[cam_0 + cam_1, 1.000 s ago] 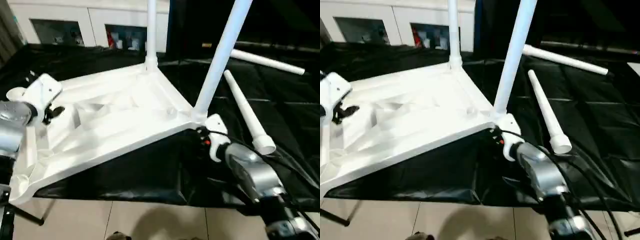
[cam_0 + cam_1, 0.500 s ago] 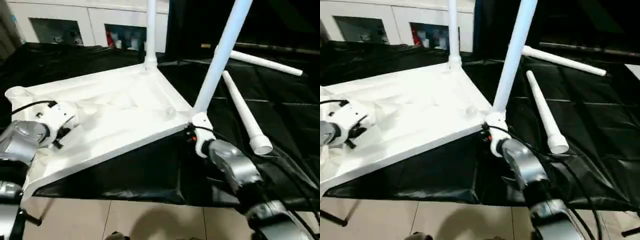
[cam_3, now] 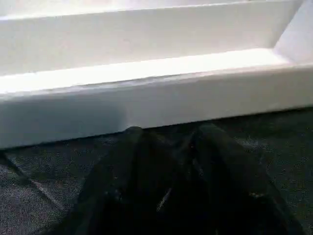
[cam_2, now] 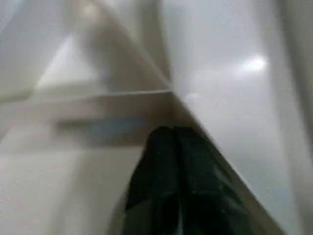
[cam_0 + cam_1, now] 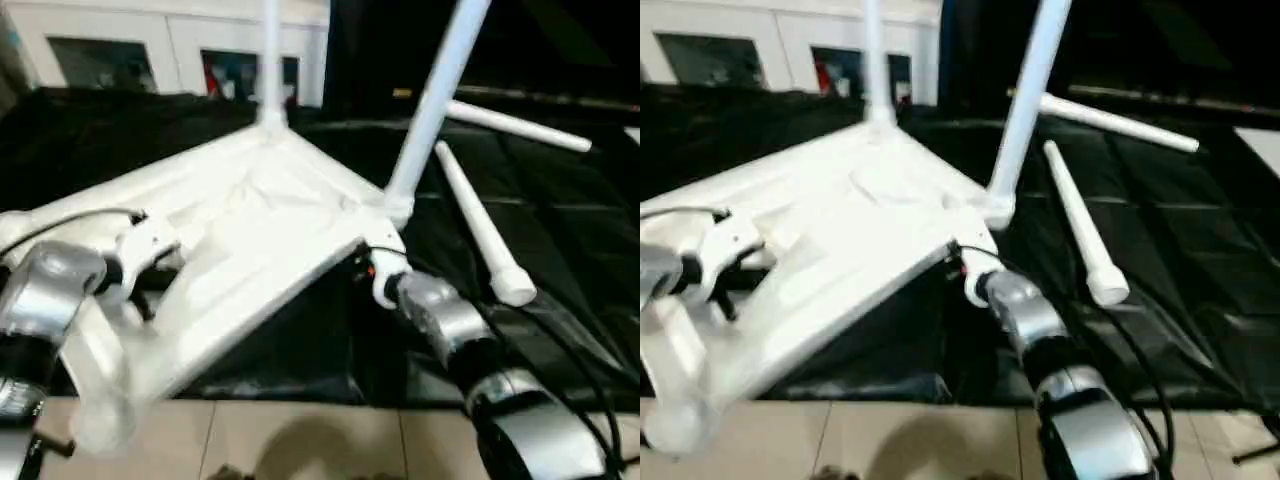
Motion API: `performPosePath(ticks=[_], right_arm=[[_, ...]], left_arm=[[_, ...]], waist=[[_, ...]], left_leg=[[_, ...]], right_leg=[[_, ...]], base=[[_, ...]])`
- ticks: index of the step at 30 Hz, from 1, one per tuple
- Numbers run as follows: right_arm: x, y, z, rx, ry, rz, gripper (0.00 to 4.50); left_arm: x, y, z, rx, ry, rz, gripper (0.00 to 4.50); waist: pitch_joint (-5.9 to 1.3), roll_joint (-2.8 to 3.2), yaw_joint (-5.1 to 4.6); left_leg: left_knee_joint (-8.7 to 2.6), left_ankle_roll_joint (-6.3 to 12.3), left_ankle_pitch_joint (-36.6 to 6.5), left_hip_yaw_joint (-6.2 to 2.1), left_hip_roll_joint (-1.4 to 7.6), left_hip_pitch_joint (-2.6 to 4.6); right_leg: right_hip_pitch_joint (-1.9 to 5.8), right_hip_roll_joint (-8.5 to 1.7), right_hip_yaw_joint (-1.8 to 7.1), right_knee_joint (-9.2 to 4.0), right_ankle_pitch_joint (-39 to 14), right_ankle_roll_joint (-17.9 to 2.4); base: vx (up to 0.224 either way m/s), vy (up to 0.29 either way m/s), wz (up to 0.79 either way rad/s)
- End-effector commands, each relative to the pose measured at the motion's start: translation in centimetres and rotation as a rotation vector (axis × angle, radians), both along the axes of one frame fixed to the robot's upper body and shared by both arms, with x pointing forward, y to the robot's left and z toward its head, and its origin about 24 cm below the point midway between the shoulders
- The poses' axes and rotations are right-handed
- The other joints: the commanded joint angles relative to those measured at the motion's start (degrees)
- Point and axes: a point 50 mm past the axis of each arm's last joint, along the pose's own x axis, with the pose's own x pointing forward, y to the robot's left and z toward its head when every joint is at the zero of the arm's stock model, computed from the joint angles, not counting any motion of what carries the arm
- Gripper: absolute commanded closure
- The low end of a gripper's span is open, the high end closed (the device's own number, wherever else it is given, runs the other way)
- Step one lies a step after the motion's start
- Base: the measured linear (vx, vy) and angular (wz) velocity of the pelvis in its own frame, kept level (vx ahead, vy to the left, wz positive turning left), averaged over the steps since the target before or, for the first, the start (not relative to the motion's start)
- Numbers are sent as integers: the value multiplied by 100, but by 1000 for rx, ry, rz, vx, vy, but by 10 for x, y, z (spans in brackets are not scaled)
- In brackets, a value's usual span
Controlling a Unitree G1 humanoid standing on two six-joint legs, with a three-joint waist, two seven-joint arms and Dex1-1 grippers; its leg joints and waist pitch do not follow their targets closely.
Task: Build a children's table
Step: Rotate table base
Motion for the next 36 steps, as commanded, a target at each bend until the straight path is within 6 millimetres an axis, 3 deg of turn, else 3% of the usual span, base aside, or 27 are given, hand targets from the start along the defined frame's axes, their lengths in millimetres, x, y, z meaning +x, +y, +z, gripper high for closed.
performPosePath(ticks=[1, 5, 7, 12, 15, 16, 17, 18, 19, 21, 24, 25, 30, 35, 36], right_arm=[[2, 14, 5, 18, -14, 48, 310], [2, 18, 6, 29, -18, 65, 342], [1, 23, 7, 38, -25, 96, 356], [6, 16, 10, 23, -56, 66, 399], [11, 3, 15, 15, -81, 28, 421], [12, 0, 16, 14, -88, 19, 443], [13, -5, 18, 15, -100, 3, 447], [14, -8, 19, 15, -105, -5, 447], [16, -13, 22, 16, -120, -25, 449], [18, -20, 26, 17, -141, -50, 449], [20, -32, 36, 19, -187, -77, 449], [21, -36, 40, 24, -204, -83, 449], [15, -49, 51, -3, -248, -46, 449], [9, -56, 53, -15, -249, -12, 449], [7, -61, 56, -18, -252, -13, 449]], left_arm=[[-7, -25, 0, -100, 49, -152, 450], [-14, -34, 0, -139, 82, -211, 450], [-19, -59, -2, -217, 96, -287, 450], [11, -72, -11, -146, -86, -183, 450], [31, -73, -7, -64, -204, -104, 450], [34, -73, -6, -44, -228, -95, 450], [39, -73, -3, -26, -256, -79, 450], [41, -73, -2, -18, -270, -71, 450], [46, -73, -1, 18, -299, -62, 450], [51, -70, 0, 73, -322, -55, 450], [60, -67, 6, 175, -394, -41, 450], [65, -66, 10, 196, -443, -23, 450], [77, -79, 23, 145, -639, 32, 450], [77, -80, 23, 126, -668, 50, 450], [77, -81, 24, 105, -674, 48, 450]], waist=[[-391, 127, 14], [-385, 122, 6], [-385, 98, -14], [-385, 101, 18], [-379, 71, 30], [-383, 142, 44], [-383, 142, 44], [-401, 83, 32], [-401, 137, 39], [-420, 108, 41], [-449, 144, 56], [-454, 122, 55], [-489, 113, 97], [-452, 102, 120], [-455, 129, 123]], left_leg=[[-440, -274, -1397, -83, 159, 167], [-443, -280, -1439, -77, 158, 171], [-437, -263, -1381, -66, 166, 171], [-427, -282, -1624, -65, 148, 203], [-445, -340, -1840, -101, 144, 178], [-434, -362, -1867, -111, 146, 192], [-434, -362, -1867, -111, 146, 192], [-431, -346, -1781, -113, 138, 163], [-427, -328, -1689, -110, 137, 164], [-409, -298, -1578, -107, 126, 162], [-380, -238, -1248, -102, 124, 149], [-371, -193, -1164, -97, 115, 138], [-333, 2, -886, -92, 110, 134], [-351, -6, -1153, -90, 118, 145], [-345, -30, -1187, -90, 121, 156]], right_leg=[[218, -298, 257, -307, -704, -1442], [218, -291, 262, -313, -729, -1437], [224, -294, 268, -314, -671, -1459], [208, -285, 275, -363, -995, -1349], [211, -293, 262, -413, -1516, -1112], [187, -304, 272, -420, -1567, -1058], [187, -304, 272, -420, -1567, -1058], [217, -288, 261, -413, -1471, -1036], [207, -283, 260, -405, -1338, -1069], [225, -259, 253, -388, -1101, -1090], [257, -250, 241, -313, -501, -1197], [269, -233, 235, -304, -327, -1219], [315, -233, 222, -258, 344, -1412], [304, -246, 222, -314, -142, -1374], [292, -253, 227, -313, -189, -1371]], base=[[0, 0, 0], [0, 0, 0], [0, 0, 0], [0, 0, 0], [0, 0, 0], [0, 0, 0], [0, 0, 0], [0, 0, 0], [0, 0, 0], [0, 0, 0], [0, 0, 0], [0, 0, 0], [0, 0, 0], [0, 0, 0], [0, 0, 0]])
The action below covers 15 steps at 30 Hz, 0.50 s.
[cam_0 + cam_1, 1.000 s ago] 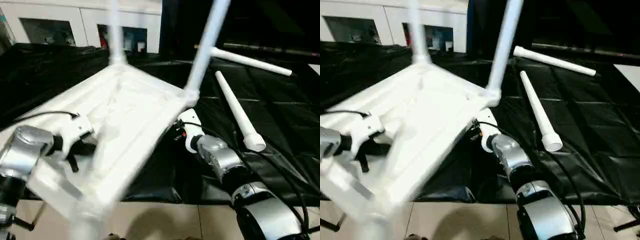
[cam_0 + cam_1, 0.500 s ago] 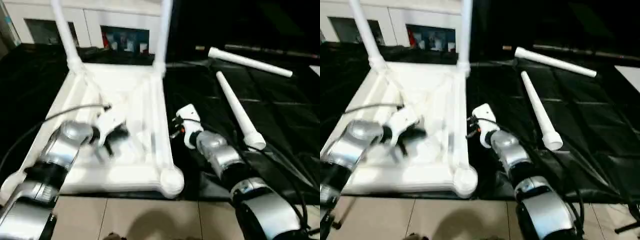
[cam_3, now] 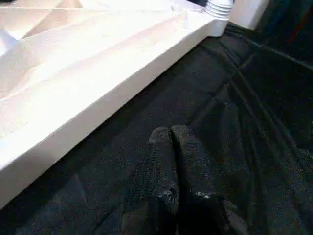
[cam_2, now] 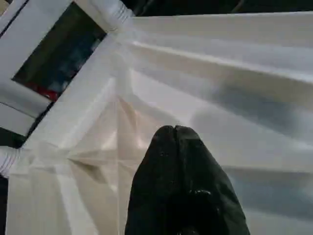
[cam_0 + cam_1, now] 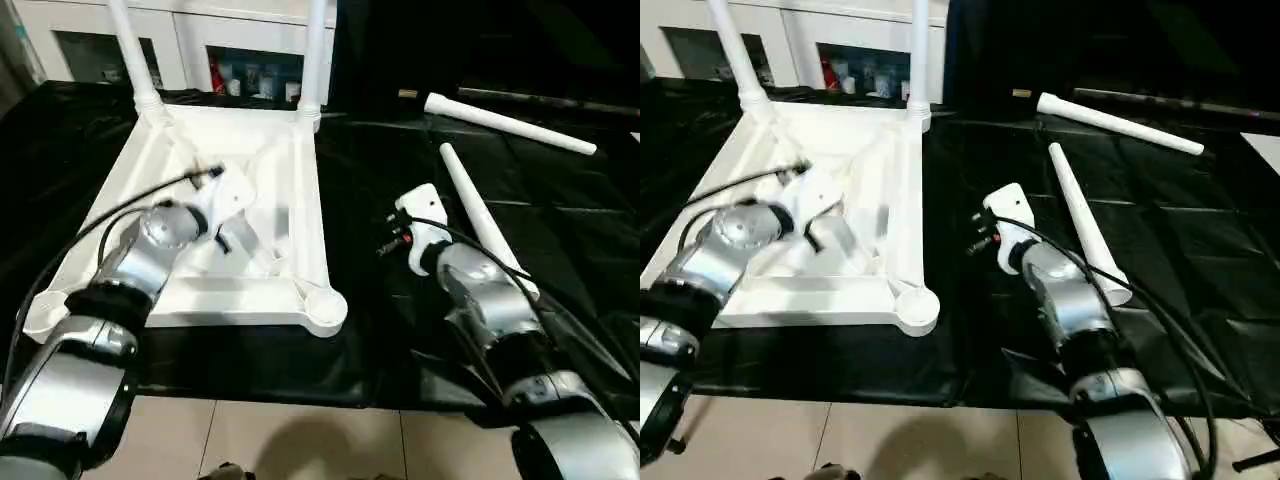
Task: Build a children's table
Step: Rotate table base, then move to table
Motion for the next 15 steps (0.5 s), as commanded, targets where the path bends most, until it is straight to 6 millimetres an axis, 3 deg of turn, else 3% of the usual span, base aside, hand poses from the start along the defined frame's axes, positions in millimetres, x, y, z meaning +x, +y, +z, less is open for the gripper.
performPosePath(ticks=[1, 2, 3, 4, 6, 9, 12, 15], right_arm=[[-1, -6, 4, 0, -2, -4, 449], [-2, -12, 7, -4, -5, -25, 449], [0, -24, 12, -11, -5, -100, 449], [0, -24, 12, -11, -5, -100, 449], [1, -30, 14, -14, -4, -139, 449], [11, -52, 22, -32, 52, -318, 449], [17, -65, 31, -10, 68, -404, 419], [18, -69, 39, -6, 57, -415, 393]], left_arm=[[-1, -2, 0, -23, -7, -6, 450], [-1, -4, 1, -69, -14, -19, 450], [-3, -11, 8, -191, -33, -49, 450], [-3, -11, 8, -191, -33, -49, 450], [-4, -14, 12, -251, -45, -63, 450], [-9, -36, 22, -446, -44, -134, 450], [-14, -51, 24, -516, -17, -189, 450], [-15, -61, 26, -650, -36, -138, 450]], waist=[[-460, 129, 26], [-460, 129, 22], [-447, 166, 32], [-448, 140, 31], [-450, 148, 47], [-447, 142, 34], [-444, 141, 37], [-450, 143, 41]], left_leg=[[-367, -45, -1218, -79, 122, 174], [-370, -69, -1269, -82, 118, 170], [-372, -86, -1276, -81, 111, 178], [-375, -116, -1249, -84, 124, 161], [-365, -121, -1316, -68, 114, 176], [-365, -171, -1296, -74, 117, 173], [-352, -146, -1222, -57, 103, 163], [-325, -81, -1023, -37, 101, 152]], right_leg=[[293, -256, 229, -305, -259, -1342], [291, -261, 227, -310, -345, -1344], [289, -257, 231, -323, -376, -1346], [308, -267, 233, -306, -302, -1418], [277, -261, 230, -318, -408, -1431], [295, -266, 230, -304, -466, -1452], [295, -259, 231, -304, -504, -1438], [316, -247, 236, -298, -254, -1472]], base=[[0, 0, 0], [0, 0, 0], [0, 0, 0], [0, 0, 0], [0, 0, 0], [0, 0, 0], [0, 0, 0], [0, 0, 0]])
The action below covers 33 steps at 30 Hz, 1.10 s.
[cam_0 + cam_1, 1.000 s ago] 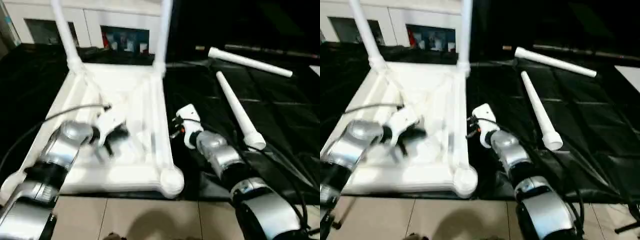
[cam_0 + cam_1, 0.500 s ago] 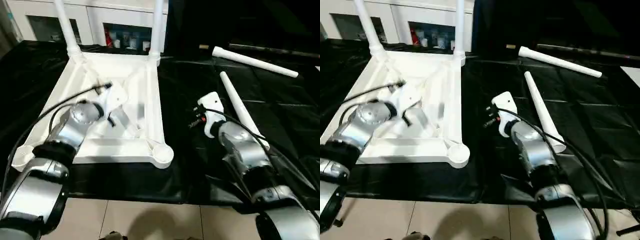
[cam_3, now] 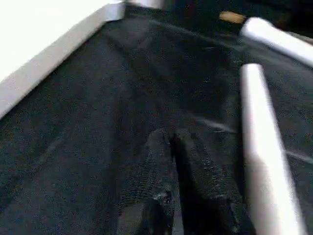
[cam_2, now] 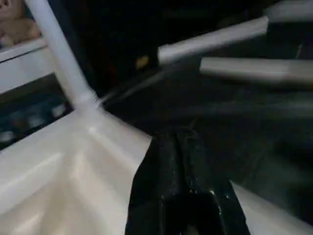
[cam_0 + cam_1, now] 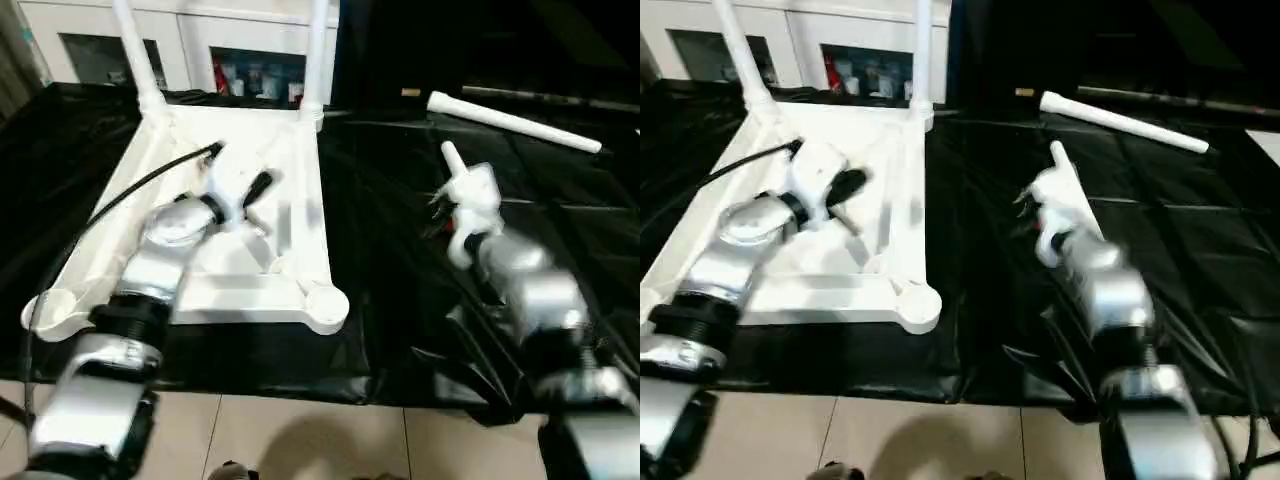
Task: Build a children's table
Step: Move to table
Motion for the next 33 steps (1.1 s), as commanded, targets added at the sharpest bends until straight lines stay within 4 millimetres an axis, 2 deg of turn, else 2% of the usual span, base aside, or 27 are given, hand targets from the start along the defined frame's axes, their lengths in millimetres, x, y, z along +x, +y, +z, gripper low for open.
performPosePath(ticks=[1, 4, 6, 7, 10, 12, 13, 14, 15, 16, 17, 18, 19, 20, 21, 22, 23, 24, 25, 26, 27, 28, 29, 30, 31, 32, 33], right_arm=[[-2, -1, 5, 10, -6, -16, 389], [-8, 10, 13, -13, -104, -2, 358], [-10, 13, 15, -20, -142, -1, 358], [-15, 18, 13, -43, -140, 4, 358], [-31, 33, 0, 58, -109, 18, 358], [-37, 40, -5, 107, -92, 42, 358], [-41, 45, -8, 125, -84, 50, 358], [-43, 47, -9, 139, -82, 53, 358], [-44, 49, -9, 146, -81, 54, 358], [-47, 51, -10, 165, -77, 57, 358], [-50, 54, -13, 175, -69, 54, 358], [-52, 55, -14, 178, -65, 53, 358], [-54, 57, -16, 177, -60, 50, 358], [-55, 57, -16, 176, -59, 49, 358], [-55, 57, -16, 176, -59, 49, 358], [-56, 58, -17, 175, -56, 50, 358], [-57, 58, -17, 176, -54, 50, 358], [-57, 58, -17, 176, -54, 50, 358], [-57, 58, -17, 166, -52, 52, 358], [-58, 58, -17, 163, -52, 53, 358], [-58, 58, -17, 159, -52, 53, 358], [-58, 57, -18, 155, -53, 52, 358], [-58, 57, -18, 153, -53, 51, 358], [-59, 57, -18, 152, -52, 50, 358], [-59, 57, -18, 150, -49, 48, 358], [-59, 57, -19, 148, -46, 47, 358], [-59, 57, -19, 143, -44, 47, 358]], left_arm=[[0, 2, 3, -107, -3, 108, 450], [-4, 7, -2, -215, 14, 268, 450], [-6, 8, -3, -244, 19, 312, 450], [-11, 11, -4, -277, 7, 362, 450], [-28, 15, -7, -282, -59, 474, 450], [-31, 13, -12, -258, -45, 494, 450], [-33, 12, -14, -227, -47, 495, 450], [-33, 11, -15, -210, -53, 497, 450], [-34, 10, -15, -201, -56, 498, 450], [-34, 9, -15, -189, -59, 507, 450], [-35, 9, -15, -172, -60, 518, 450], [-36, 8, -15, -163, -60, 526, 450], [-37, 8, -15, -158, -61, 531, 450], [-38, 7, -15, -158, -62, 533, 450], [-38, 7, -15, -158, -62, 533, 450], [-39, 7, -15, -156, -61, 541, 450], [-39, 7, -16, -155, -61, 545, 450], [-39, 7, -16, -155, -61, 545, 450], [-40, 7, -16, -152, -62, 553, 450], [-40, 7, -16, -152, -62, 555, 450], [-41, 7, -17, -151, -60, 560, 450], [-41, 6, -16, -137, -72, 563, 450], [-41, 6, -16, -128, -80, 563, 450], [-42, 6, -18, -130, -71, 571, 450], [-42, 6, -17, -137, -73, 581, 450], [-42, 6, -18, -147, -54, 586, 450], [-41, 6, -18, -155, -37, 589, 450]], waist=[[-484, 65, 10], [-488, 31, -18], [-493, 34, -40], [-493, -6, -57], [-471, 15, -73], [-453, 31, -65], [-447, 81, -64], [-431, 124, -121], [-419, 171, -162], [-419, 243, -200], [-432, 292, -236], [-435, 294, -243], [-431, 237, -267], [-424, 182, -262], [-420, 124, -260], [-450, -120, -281], [-559, -361, -121], [-498, -255, -59], [-448, -282, -127], [-508, -132, -168], [-517, -35, -218], [-654, 389, -228], [-619, 333, -428], [-617, 227, -479], [-578, 286, -334], [-565, 245, -386], [-578, 174, -374]], left_leg=[[-322, -19, -938, -48, 90, 119], [-320, 118, -856, -58, 101, 105], [-315, 164, -821, -62, 110, 95], [-314, 190, -834, -59, 103, 97], [-335, 240, -950, -62, 134, 112], [-356, 176, -1154, -67, 136, 130], [-390, -45, -1398, -119, 182, 200], [-477, -247, -1753, -222, 297, 285], [-575, -262, -1893, -337, 460, 355], [-748, -153, -1955, -541, 834, 409], [-883, 29, -1851, -693, 1161, 433], [-918, 161, -1810, -699, 1212, 429], [-928, 556, -1865, -579, 1182, 403], [-884, 719, -1943, -487, 1083, 375], [-804, 838, -2093, -374, 927, 339], [79, 875, -2217, 105, -103, 228], [1103, 1034, -1833, 92, -588, -132], [1156, 990, -1583, 12, -544, -269], [1222, 912, -1541, -77, -546, -345], [936, 971, -1512, -207, -472, -330], [731, 1095, -1295, -251, -405, -334], [26, 1418, -120, -990, 749, 247], [-413, 2078, 752, -1573, 1817, 473], [-216, 2146, 1263, -1536, 1646, 536], [-34, 2488, 2116, -1137, 1085, 443], [-5, 2986, 2242, -879, 621, 281], [32, 3043, 2059, -693, 352, 223]], right_leg=[[336, -222, 230, -300, -137, -1450], [351, -227, 224, -323, -80, -1356], [351, -231, 223, -318, -89, -1331], [342, -210, 221, -337, -216, -1308], [306, -199, 228, -376, -521, -1178], [265, -196, 226, -421, -849, -1091], [214, -88, 167, -440, -1026, -983], [180, 60, 53, -447, -991, -960], [155, 118, -17, -419, -885, -997], [128, 67, -84, -224, -549, -1093], [62, -4, -133, 31, -257, -1183], [33, -30, -159, 107, -175, -1237], [-3, -100, -161, 195, -4, -1514], [-5, -122, -137, 150, 53, -1725], [3, -137, -124, 63, 34, -1996], [62, 27, -141, -508, -432, -2522], [372, -189, -8, -742, -1225, -2530], [408, -289, 69, -746, -1412, -2461], [387, -360, 45, -770, -1737, -1999], [539, -425, 50, -826, -2013, -1414], [576, -338, -46, -900, -2085, -976], [354, -14, -543, -613, -1396, 45], [-291, -46, -470, 753, -2096, 590], [-663, -97, -318, 1161, -2067, 515], [-906, -72, -63, 1323, -1255, 27], [-621, -32, 104, 914, -596, -264], [-462, 29, 126, 636, -238, -427]], base=[[0, 0, 0], [0, 0, 0], [0, 0, 0], [0, 0, 0], [0, 0, 0], [0, 0, 0], [0, 0, 0], [0, 0, 0], [0, 0, 0], [0, 0, 0], [-11, -104, 9], [-3, -157, 8], [-3, -157, 8], [5, -213, 10], [-4, -221, 7], [-4, -221, 7], [-13, -198, -2], [-7, -97, -3], [-25, -191, -4], [-44, -167, -2], [-44, -167, -2], [-44, -173, -1], [-34, -192, -16], [-67, -274, -10], [-48, -173, -8], [-81, -213, 4], [-49, -131, -2]])
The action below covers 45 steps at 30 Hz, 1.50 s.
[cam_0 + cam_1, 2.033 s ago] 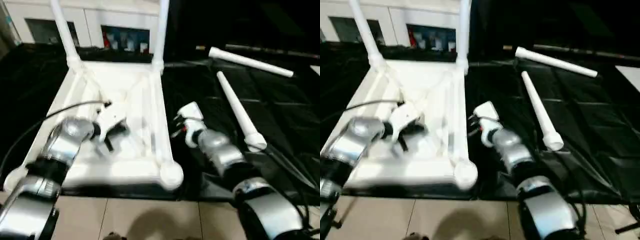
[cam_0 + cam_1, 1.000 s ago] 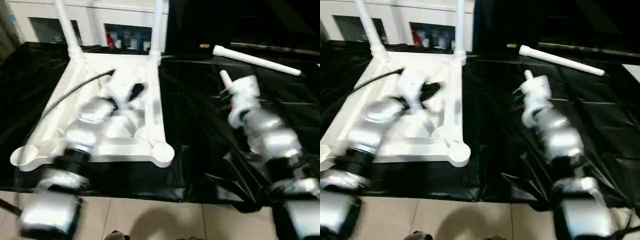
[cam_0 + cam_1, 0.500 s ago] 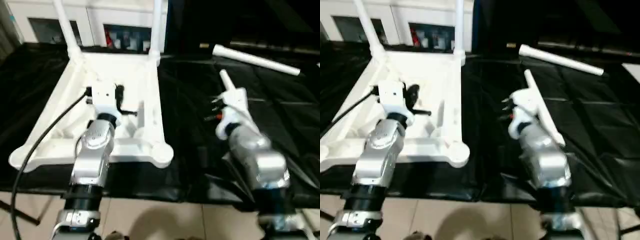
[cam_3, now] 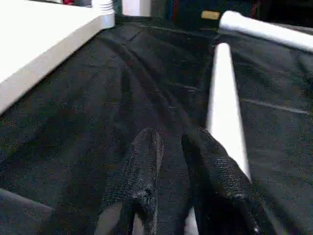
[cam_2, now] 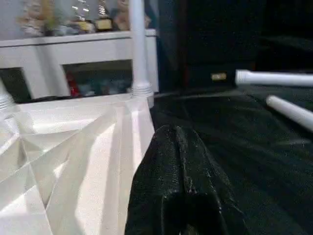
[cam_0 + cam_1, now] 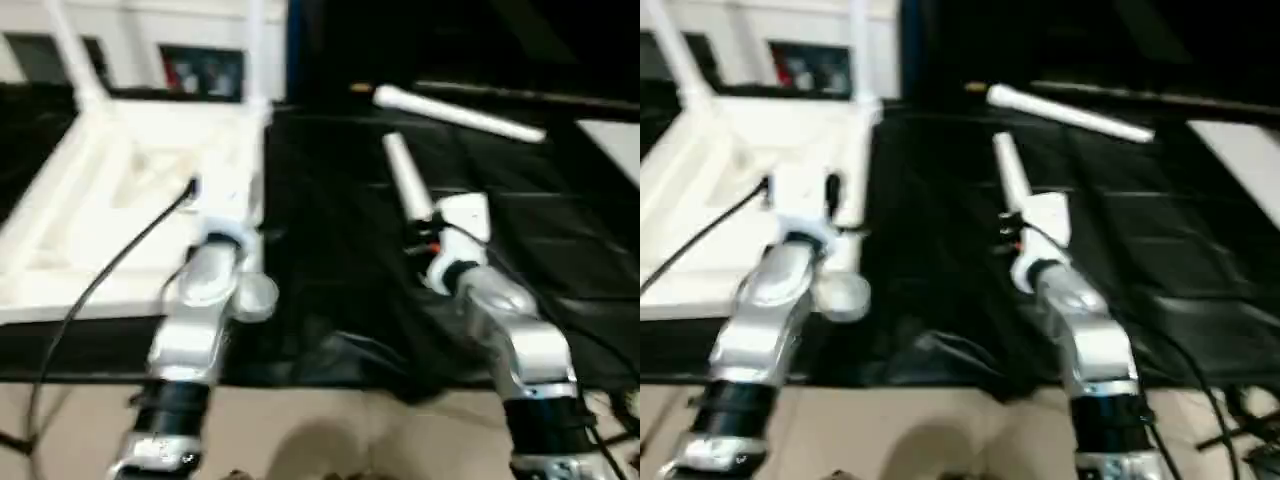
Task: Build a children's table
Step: Move to table
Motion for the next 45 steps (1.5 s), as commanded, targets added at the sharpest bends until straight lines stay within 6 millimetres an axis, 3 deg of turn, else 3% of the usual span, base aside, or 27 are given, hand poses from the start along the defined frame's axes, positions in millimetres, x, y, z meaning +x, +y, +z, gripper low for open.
performPosePath(ticks=[1, 2, 4, 9, 12, 13, 16, 17, 18, 19, 20, 22, 24, 25, 27, 28, 29, 30, 32, 33, 34, 36, 37, 40, 42, 43, 45], right_arm=[[0, -7, 0, -29, 8, -26, 358], [0, -7, 0, -30, 9, -26, 358], [0, -8, 0, -40, 11, -28, 358], [2, -11, 0, -65, 16, -41, 358], [4, -14, 0, -64, 36, -49, 358], [4, -14, 0, -62, 42, -49, 358], [5, -14, 0, -62, 52, -45, 358], [5, -13, -1, -62, 61, -41, 358], [5, -13, -1, -62, 63, -39, 358], [5, -12, -1, -63, 64, -37, 358], [5, -12, -1, -64, 64, -35, 358], [5, -11, -2, -69, 67, -32, 358], [6, -11, -2, -73, 69, -29, 358], [6, -11, -2, -77, 67, -26, 358], [6, -10, -1, -81, 67, -20, 358], [7, -10, -1, -84, 68, -16, 358], [7, -10, -1, -86, 67, -11, 358], [7, -9, -1, -87, 67, -9, 358], [7, -8, 0, -46, 69, -3, 328], [5, -4, 3, 26, 70, 33, 322], [5, -3, 4, 40, 70, 47, 322], [4, -1, 4, 43, 73, 63, 303], [4, 0, 4, 47, 78, 71, 290], [5, 1, 3, 47, 86, 83, 272], [7, 2, 3, 46, 95, 90, 256], [8, 3, 3, 43, 104, 96, 247], [10, 4, 3, 44, 115, 101, 230]], left_arm=[[1, -10, 2, -32, 23, -49, 450], [0, -11, 2, -34, 23, -64, 450], [-2, -12, 2, -35, 19, -95, 450], [-6, -15, -1, -15, 25, -130, 450], [-8, -17, -3, -6, 36, -158, 450], [-8, -18, -3, 2, 37, -159, 450], [-10, -19, -4, 14, 38, -172, 450], [-11, -19, -4, 17, 39, -174, 450], [-11, -20, -4, 17, 40, -173, 450], [-11, -19, -4, 16, 41, -173, 450], [-12, -19, -4, 16, 41, -173, 450], [-12, -18, -5, 17, 43, -169, 450], [-12, -18, -5, 17, 45, -168, 450], [-12, -18, -5, 17, 46, -167, 450], [-12, -17, -5, 18, 47, -165, 450], [-12, -17, -5, 19, 48, -164, 450], [-12, -17, -5, 19, 48, -163, 450], [-13, -17, -6, 20, 49, -163, 450], [-12, -17, -6, 21, 50, -162, 450], [-12, -16, -6, 25, 54, -157, 450], [-12, -15, -6, 26, 57, -154, 450], [-11, -15, -7, 27, 60, -151, 450], [-11, -14, -7, 27, 61, -148, 450], [-10, -12, -8, 11, 81, -140, 429], [-10, -9, -10, -4, 110, -123, 407], [-10, -8, -12, -20, 140, -121, 405], [-10, -7, -14, -30, 161, -127, 383]], waist=[[-373, -106, -72], [-438, -334, 158], [-332, -219, 334], [-193, -105, 173], [-90, 56, -21], [-3, 273, -125], [65, 286, 126], [99, 7, 110], [116, -203, 120], [77, -280, 182], [-62, -181, 452], [-135, -80, 462], [-212, 172, 222], [-259, 192, 6], [-269, 83, -135], [-246, -37, -116], [-351, -300, 157], [-337, -274, 317], [-300, -158, 392], [-293, -103, 381], [-273, 345, 200], [-292, 487, -142], [-358, 343, -104], [-287, 133, -75], [-190, -236, 34], [-130, -280, 349], [-192, -226, 413]], left_leg=[[-381, 2350, 1584, 61, -103, 202], [5, 1481, 544, 151, -382, -180], [-461, 47, 374, 60, -196, -43], [-699, -582, -1146, 139, -87, 201], [-889, -469, -2565, 44, 74, 617], [-1296, -288, -3877, -168, 446, 722], [-1856, -90, -4785, -35, 809, 638], [-1519, -147, -4412, 125, 686, 862], [-804, -342, -3723, 307, 196, 1057], [41, -162, -1580, 385, -78, 776], [-91, -9, -620, 121, 17, 271], [-577, 104, -143, 114, 24, 385], [-1038, 235, 183, -95, 201, 710], [-1106, 754, 131, -416, 510, 1360], [-1045, 1756, 432, -590, 696, 1571], [-886, 1980, 633, -317, 361, 1259], [-313, 1738, 213, 160, -515, 317], [135, 1200, 35, -19, -355, -231], [24, 360, 463, -159, -185, -416], [-190, 286, 729, -145, -167, -351], [-869, 628, 1277, -254, 183, 334], [-1020, 1857, 819, -984, 793, 1003], [-905, 2342, 713, -1001, 874, 1132], [-978, 2640, 1017, -612, 643, 960], [-836, 1812, -442, -28, -28, 412], [-138, 1022, -679, 66, -332, 174], [-55, 406, 61, -102, -256, -85]], right_leg=[[230, -90, 223, -796, 863, -629], [718, -672, 435, -1105, 509, -582], [627, -537, 350, -1200, -890, 1019], [483, -183, 161, -1454, -3975, 1172], [482, 27, -249, -1578, -4028, 364], [755, 58, -476, -1299, -2739, -1], [1061, -34, -313, -166, -961, -154], [925, -159, 109, -463, -2455, -62], [565, -149, 114, -1359, -4437, 133], [688, -628, 370, -1838, -6544, 284], [1298, -888, 784, -1645, -5603, -13], [1319, -462, 538, -1430, -3430, -625], [1076, -1, 39, -1014, -1214, -946], [549, 12, -99, -727, -455, -1043], [275, -185, -26, -565, -5, -836], [522, -345, 126, -778, 522, -994], [1598, -363, 722, -1070, 1149, -1381], [1967, -836, 1093, -1174, 1927, -1764], [1901, -581, 782, -1021, 3130, -1836], [1823, -374, 560, -1010, 3053, -1725], [1363, 82, -150, -994, 1089, -854], [533, 268, -273, -134, -670, -391], [337, 102, -140, -15, -831, -112], [101, -4, 17, -74, 35, 507], [600, -265, 406, -1041, 274, 126], [1002, -915, 882, -1551, -2032, -14], [1282, -821, 827, -1442, -2817, -335]], base=[[-76, -250, -12], [-79, -255, -11], [-106, -324, -19], [-80, -128, -13], [-56, 21, -11], [-38, 66, -17], [-17, 14, -7], [74, -70, -3], [111, -38, -22], [111, -38, -22], [105, 7, -10], [109, 1, 17], [127, 4, 0], [158, 2, -1], [162, -16, 10], [147, -21, 7], [177, -15, 10], [179, 11, 18], [160, 10, 12], [0, 0, 0], [0, 0, 0], [66, -3, -5], [131, -6, -10], [70, -22, 2], [36, -119, -3], [27, -131, -1], [41, -97, -3]])
